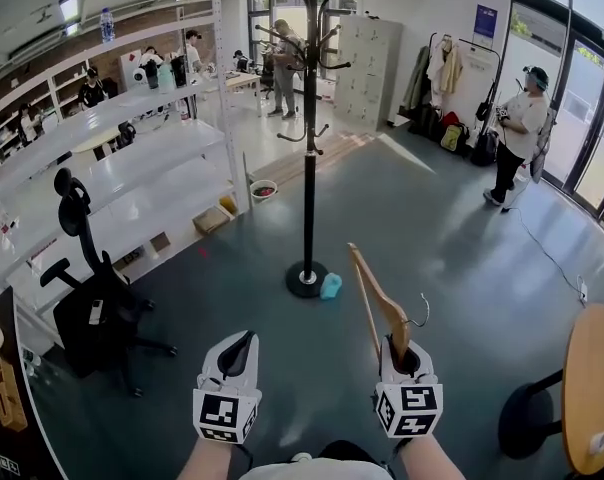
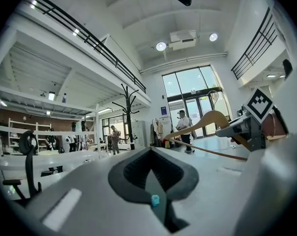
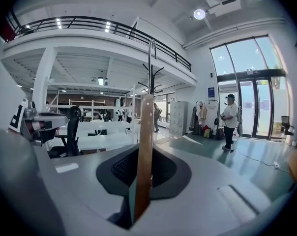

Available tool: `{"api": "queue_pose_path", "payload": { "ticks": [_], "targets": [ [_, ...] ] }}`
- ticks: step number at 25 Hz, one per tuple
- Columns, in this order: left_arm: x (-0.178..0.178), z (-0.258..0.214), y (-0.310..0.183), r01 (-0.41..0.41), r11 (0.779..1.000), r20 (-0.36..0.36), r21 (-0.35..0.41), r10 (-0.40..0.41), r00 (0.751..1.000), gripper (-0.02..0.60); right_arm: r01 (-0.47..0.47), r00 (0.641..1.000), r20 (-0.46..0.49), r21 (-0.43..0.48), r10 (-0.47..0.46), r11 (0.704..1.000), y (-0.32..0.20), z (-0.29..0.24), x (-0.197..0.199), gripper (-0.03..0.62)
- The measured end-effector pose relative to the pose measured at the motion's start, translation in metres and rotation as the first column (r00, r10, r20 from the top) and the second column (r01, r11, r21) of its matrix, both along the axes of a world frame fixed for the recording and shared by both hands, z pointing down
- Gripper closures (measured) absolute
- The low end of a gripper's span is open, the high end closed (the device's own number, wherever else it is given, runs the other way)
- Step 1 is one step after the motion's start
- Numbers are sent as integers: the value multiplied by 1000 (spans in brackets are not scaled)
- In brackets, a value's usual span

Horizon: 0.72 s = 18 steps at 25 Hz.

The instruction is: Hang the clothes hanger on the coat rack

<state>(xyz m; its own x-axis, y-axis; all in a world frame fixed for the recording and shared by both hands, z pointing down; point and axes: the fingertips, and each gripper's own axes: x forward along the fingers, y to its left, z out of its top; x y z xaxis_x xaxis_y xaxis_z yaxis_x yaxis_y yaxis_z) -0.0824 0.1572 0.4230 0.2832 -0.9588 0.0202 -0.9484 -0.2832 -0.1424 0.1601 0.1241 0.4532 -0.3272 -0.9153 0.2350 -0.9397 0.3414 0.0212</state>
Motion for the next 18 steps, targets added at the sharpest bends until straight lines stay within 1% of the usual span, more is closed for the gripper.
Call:
{"api": "queue_pose_path", "payload": {
  "ticks": [5, 9, 12, 18],
  "targets": [
    [-21, 12, -30, 23, 1000, -26, -19, -23, 999, 581, 26, 1000, -9, -9, -26, 1000, -41, 6, -21, 534],
    [-35, 26, -71, 52, 998, -28, -38, -53, 998, 581, 26, 999, -23, -16, -26, 1000, -91, 18, -27, 534],
    [-41, 30, -117, 63, 997, -12, -36, -64, 998, 581, 23, 999, -24, -18, -23, 1000, -143, 26, -27, 534],
    [-40, 16, -235, 61, 998, 0, 2, -61, 998, 581, 19, 1000, -14, -15, -20, 1000, -269, 19, -23, 534]
  ]
}}
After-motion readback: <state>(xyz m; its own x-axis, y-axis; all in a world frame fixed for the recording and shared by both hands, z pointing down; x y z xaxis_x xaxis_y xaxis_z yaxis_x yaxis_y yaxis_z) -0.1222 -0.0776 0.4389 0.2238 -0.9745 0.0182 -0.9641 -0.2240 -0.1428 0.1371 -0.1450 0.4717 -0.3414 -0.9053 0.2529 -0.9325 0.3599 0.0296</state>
